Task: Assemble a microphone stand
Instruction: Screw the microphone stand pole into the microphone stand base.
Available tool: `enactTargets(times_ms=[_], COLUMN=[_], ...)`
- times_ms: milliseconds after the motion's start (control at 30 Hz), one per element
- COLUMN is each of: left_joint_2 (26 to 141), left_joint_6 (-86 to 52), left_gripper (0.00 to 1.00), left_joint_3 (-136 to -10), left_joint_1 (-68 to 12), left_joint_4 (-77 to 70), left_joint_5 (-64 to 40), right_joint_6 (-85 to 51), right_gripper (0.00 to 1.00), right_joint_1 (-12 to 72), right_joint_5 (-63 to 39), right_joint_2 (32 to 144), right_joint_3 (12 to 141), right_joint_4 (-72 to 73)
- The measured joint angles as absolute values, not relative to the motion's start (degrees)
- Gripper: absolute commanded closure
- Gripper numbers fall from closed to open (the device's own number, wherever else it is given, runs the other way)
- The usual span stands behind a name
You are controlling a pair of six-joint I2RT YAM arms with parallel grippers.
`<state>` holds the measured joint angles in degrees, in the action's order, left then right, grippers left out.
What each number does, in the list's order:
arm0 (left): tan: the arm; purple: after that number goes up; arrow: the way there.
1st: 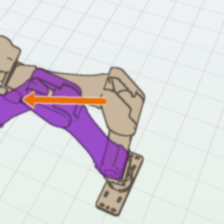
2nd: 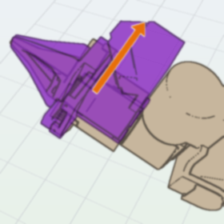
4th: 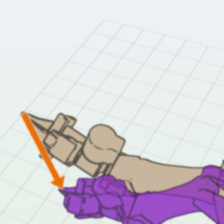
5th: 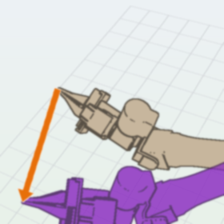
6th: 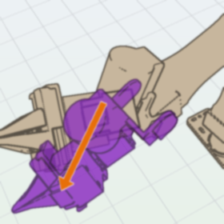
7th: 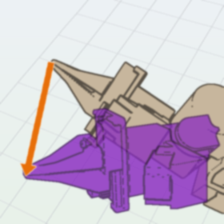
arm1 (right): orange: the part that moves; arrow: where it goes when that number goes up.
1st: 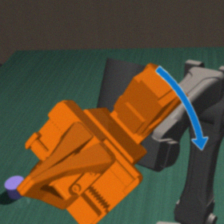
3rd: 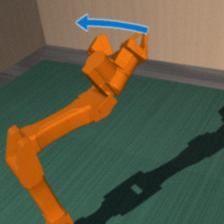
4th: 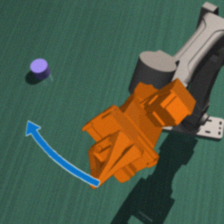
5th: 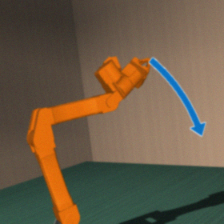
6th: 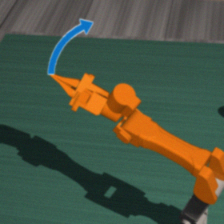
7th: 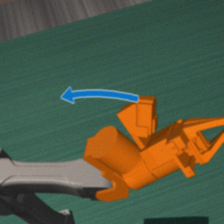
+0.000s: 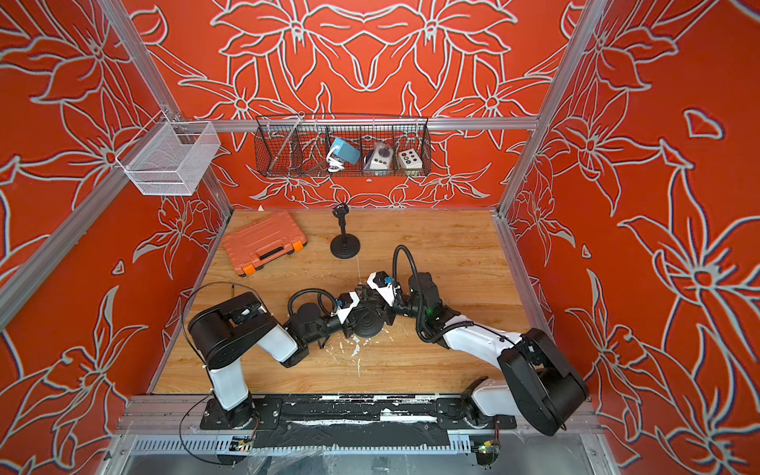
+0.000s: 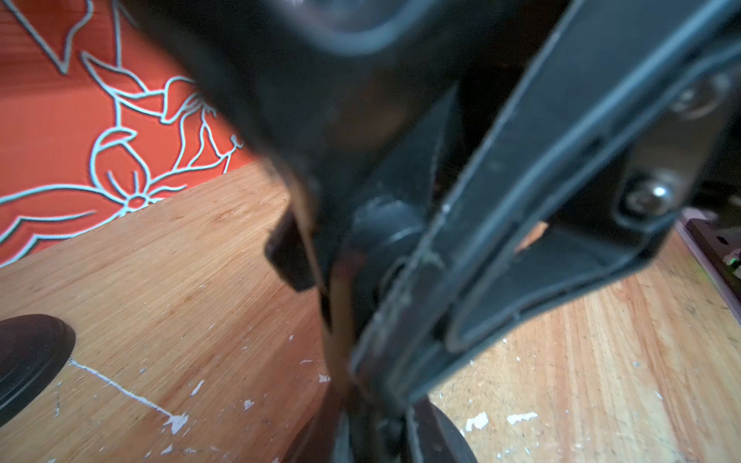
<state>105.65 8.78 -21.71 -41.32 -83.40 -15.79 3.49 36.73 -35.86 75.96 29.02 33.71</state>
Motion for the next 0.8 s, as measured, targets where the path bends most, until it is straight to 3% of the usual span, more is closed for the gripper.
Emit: enactTargets(times_ms=[100, 300, 567, 800], left_joint_2=[105.6, 106.1, 107.0, 103.1], left_joint_6=[8.1, 7.8, 5.8, 3.8], left_gripper=[0.85, 0.69, 0.67, 0.65], left_joint_3=[-21.7, -21.0, -20.4, -20.6], left_joint_1=[-41.3, -41.3, -41.6, -41.6], left_joint_4=[-83.5, -80.9, -78.5, -78.1], left_joint_5=[-15.2, -13.8, -12.5, -12.5], right_joint_6=[3.6, 1.8, -2.2, -4.7], right_gripper=[1.0, 1.0, 1.0, 1.0], right_joint_1=[38.4, 44.6, 54.1, 56.0], right_joint_5=[-32.3, -17.8, 4.5, 10.3], right_joint_2=[75.7, 73.4, 72.1, 73.3], right_joint_3=[27.9, 24.2, 22.4, 23.3], right_joint_4=[36.1, 40.4, 41.9, 41.6])
